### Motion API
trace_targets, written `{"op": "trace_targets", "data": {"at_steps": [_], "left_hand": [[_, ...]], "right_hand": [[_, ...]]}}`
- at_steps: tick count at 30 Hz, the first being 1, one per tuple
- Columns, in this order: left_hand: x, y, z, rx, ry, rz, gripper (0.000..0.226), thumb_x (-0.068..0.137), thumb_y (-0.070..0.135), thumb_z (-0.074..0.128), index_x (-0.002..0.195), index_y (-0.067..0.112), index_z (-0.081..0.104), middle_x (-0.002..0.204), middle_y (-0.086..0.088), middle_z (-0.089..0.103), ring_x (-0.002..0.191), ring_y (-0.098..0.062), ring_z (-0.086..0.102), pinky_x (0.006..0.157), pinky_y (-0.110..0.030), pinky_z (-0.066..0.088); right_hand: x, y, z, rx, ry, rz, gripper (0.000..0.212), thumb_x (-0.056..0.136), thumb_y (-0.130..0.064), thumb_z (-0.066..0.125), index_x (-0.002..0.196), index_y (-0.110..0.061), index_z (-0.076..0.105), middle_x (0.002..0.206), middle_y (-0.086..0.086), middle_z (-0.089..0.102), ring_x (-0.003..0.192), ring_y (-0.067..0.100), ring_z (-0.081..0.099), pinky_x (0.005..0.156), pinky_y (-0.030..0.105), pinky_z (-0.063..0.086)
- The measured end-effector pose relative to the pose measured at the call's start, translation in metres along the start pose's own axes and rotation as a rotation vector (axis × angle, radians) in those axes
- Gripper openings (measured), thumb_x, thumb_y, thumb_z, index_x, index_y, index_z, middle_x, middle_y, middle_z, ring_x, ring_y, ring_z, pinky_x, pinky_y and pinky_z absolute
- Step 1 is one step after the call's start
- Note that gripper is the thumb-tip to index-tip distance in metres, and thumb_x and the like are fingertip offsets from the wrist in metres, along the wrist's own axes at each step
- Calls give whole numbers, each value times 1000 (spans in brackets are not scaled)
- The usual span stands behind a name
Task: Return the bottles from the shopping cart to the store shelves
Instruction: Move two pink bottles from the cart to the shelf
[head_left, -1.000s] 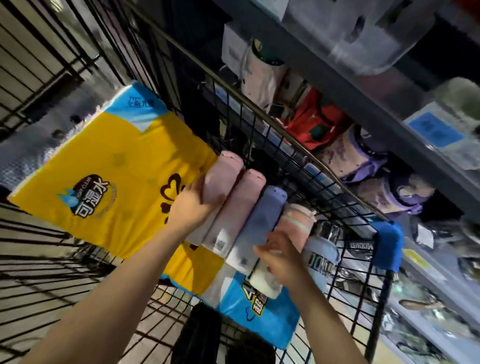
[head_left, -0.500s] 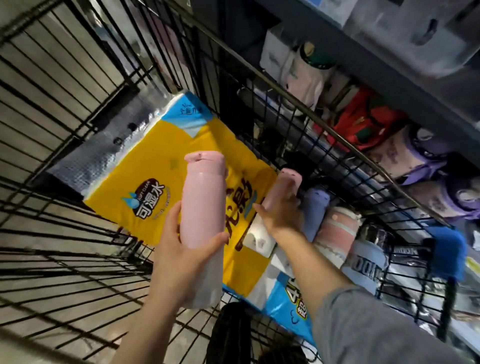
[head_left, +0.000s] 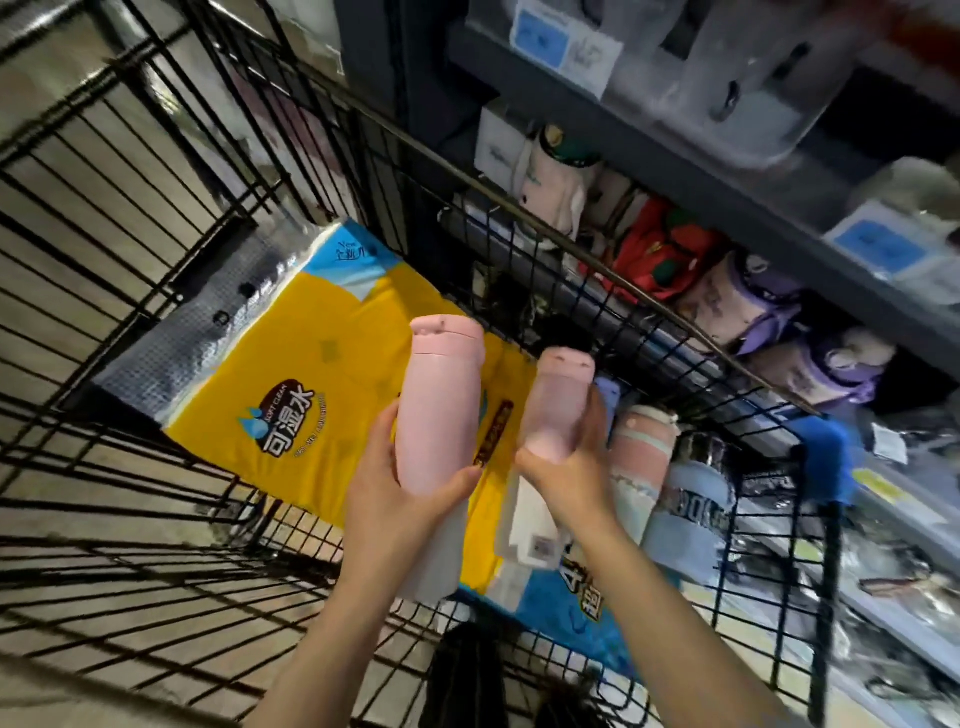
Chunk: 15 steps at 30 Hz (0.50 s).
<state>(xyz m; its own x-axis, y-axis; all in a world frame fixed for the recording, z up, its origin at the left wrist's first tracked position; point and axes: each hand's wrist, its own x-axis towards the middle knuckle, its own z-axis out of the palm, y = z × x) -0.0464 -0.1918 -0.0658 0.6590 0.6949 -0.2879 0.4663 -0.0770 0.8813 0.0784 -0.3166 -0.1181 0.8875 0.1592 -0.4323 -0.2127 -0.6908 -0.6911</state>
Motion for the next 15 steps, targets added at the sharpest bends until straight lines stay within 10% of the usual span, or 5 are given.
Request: {"op": "trace_targets", "data": {"at_steps": [4,11,15], "left_hand": [[-12,4,5,4,-12,8,89,47,59,79,120,57,29,108,18,54,92,-6,57,67,-25,46],[-84,32,62,-94,-28,86,105,44,60,77,139,37,38,128,8,55,110,-17,57,88,-40,50],[-154,57,113,-117,-107,148,100,37,58,74,131,44,40,125,10,56,109,-15,57,88,-38,49]], "right_hand": [[-44,8,-58,244,36,-117,104,54,-35,82,135,-54,21,129,-14,51,107,10,58,84,33,53],[-106,56,-159,666,61,-165,96,64,-5,86,131,-46,31,120,-22,52,89,-13,60,65,11,51],[-143,108,-223,791,128,-153,92,45,-34,84,119,-59,35,118,-28,53,95,-7,61,68,20,54]]}}
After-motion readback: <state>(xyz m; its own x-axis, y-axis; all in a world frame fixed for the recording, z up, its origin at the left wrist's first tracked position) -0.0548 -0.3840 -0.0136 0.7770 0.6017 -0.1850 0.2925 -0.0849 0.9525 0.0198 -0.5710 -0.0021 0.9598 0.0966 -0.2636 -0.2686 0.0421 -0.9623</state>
